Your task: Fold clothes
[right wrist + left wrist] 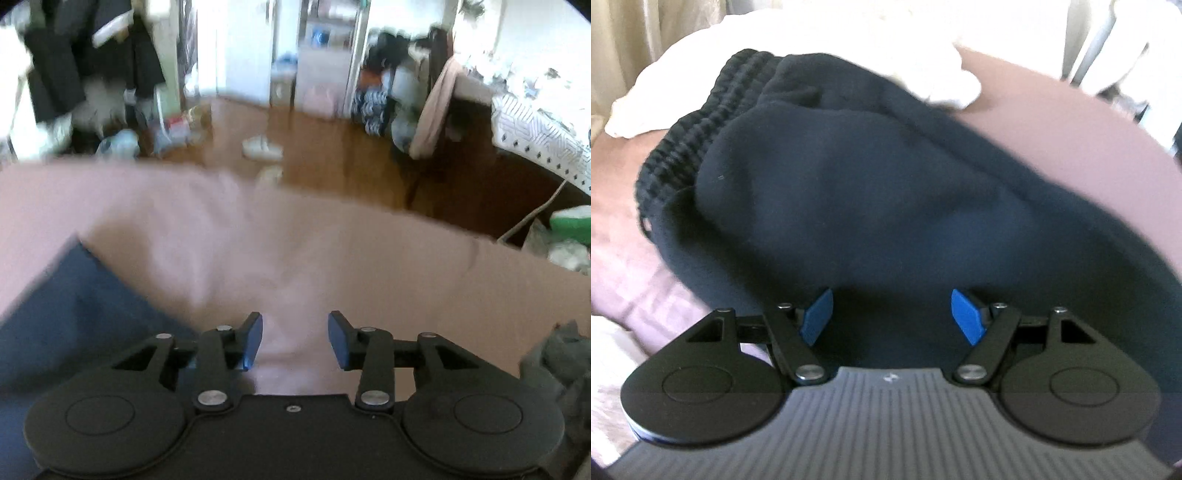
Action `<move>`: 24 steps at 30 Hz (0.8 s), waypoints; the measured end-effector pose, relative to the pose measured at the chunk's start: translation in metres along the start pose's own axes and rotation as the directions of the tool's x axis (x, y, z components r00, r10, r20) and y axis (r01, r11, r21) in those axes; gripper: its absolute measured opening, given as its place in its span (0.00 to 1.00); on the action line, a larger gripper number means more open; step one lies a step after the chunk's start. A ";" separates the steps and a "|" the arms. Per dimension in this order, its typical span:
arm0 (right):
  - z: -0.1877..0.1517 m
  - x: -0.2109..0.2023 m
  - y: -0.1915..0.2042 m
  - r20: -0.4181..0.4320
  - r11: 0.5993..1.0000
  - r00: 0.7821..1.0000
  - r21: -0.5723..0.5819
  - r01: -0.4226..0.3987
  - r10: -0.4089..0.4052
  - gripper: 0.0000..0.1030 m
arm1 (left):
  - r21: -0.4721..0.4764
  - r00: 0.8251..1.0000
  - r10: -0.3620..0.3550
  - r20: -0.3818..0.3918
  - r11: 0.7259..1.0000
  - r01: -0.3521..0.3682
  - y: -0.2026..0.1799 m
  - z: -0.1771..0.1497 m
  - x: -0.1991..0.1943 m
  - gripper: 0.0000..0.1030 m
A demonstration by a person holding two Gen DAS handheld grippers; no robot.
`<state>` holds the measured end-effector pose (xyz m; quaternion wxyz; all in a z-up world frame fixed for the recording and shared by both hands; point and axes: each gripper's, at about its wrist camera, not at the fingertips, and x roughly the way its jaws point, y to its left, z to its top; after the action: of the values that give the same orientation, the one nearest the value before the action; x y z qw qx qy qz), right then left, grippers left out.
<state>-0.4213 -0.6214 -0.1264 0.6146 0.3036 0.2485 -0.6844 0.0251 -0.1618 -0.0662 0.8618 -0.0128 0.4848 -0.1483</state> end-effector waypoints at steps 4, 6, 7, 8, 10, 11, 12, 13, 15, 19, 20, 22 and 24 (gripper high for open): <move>-0.009 0.013 0.033 -0.114 0.933 0.927 0.087 -0.349 0.357 0.50 | 0.038 0.989 -0.115 0.090 0.993 0.112 -0.024 -0.008 -0.005 0.69; -0.013 0.020 0.049 -0.157 0.852 0.838 0.143 -0.504 0.522 0.50 | 0.078 0.980 -0.170 0.102 0.984 0.163 -0.043 -0.010 -0.004 0.69; -0.015 0.023 0.057 -0.174 0.800 0.782 0.174 -0.574 0.598 0.51 | 0.098 0.975 -0.206 0.088 0.975 0.198 -0.055 -0.008 0.000 0.69; -0.018 0.027 0.065 -0.188 0.742 0.719 0.206 -0.637 0.669 0.52 | 0.106 0.968 -0.244 0.064 0.966 0.236 -0.065 -0.004 0.005 0.69; -0.018 0.029 0.087 -0.207 0.708 0.677 0.184 -0.682 0.706 0.53 | 0.100 0.960 -0.277 0.033 0.957 0.272 -0.081 0.005 0.014 0.69; -0.017 0.030 0.098 -0.210 0.725 0.695 0.144 -0.674 0.688 0.56 | 0.098 0.961 -0.276 0.024 0.957 0.273 -0.090 0.011 0.020 0.69; -0.013 0.031 0.101 -0.192 0.759 0.736 0.100 -0.643 0.649 0.58 | 0.102 0.964 -0.266 0.021 0.960 0.262 -0.099 0.016 0.025 0.70; -0.009 0.032 0.105 -0.172 0.792 0.775 0.057 -0.608 0.608 0.62 | 0.108 0.967 -0.253 0.018 0.962 0.250 -0.107 0.022 0.031 0.70; -0.002 0.035 0.111 -0.125 0.848 0.843 -0.026 -0.530 0.523 0.69 | 0.126 0.980 -0.197 0.009 0.973 0.194 -0.116 0.034 0.047 0.71; 0.015 0.047 0.114 -0.055 0.918 0.925 -0.110 -0.380 0.376 0.80 | 0.111 0.985 -0.175 -0.007 0.978 0.175 -0.119 0.045 0.065 0.79; 0.019 0.055 0.108 -0.084 0.914 0.914 -0.056 -0.401 0.396 0.80 | 0.106 0.982 -0.191 -0.002 0.976 0.190 -0.117 0.045 0.070 0.85; 0.027 0.070 0.097 -0.133 0.899 0.889 0.042 -0.436 0.438 0.81 | 0.100 0.978 -0.209 0.006 0.973 0.207 -0.116 0.043 0.084 0.93; 0.026 0.081 0.094 -0.153 0.884 0.871 0.053 -0.465 0.468 0.81 | 0.117 0.980 -0.200 0.017 0.973 0.197 -0.122 0.042 0.096 1.00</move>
<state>-0.3363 -0.7071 -0.1632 0.7371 0.4134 0.2120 -0.4908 0.0772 -0.3093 -0.1033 0.8488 -0.0138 0.4595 -0.2610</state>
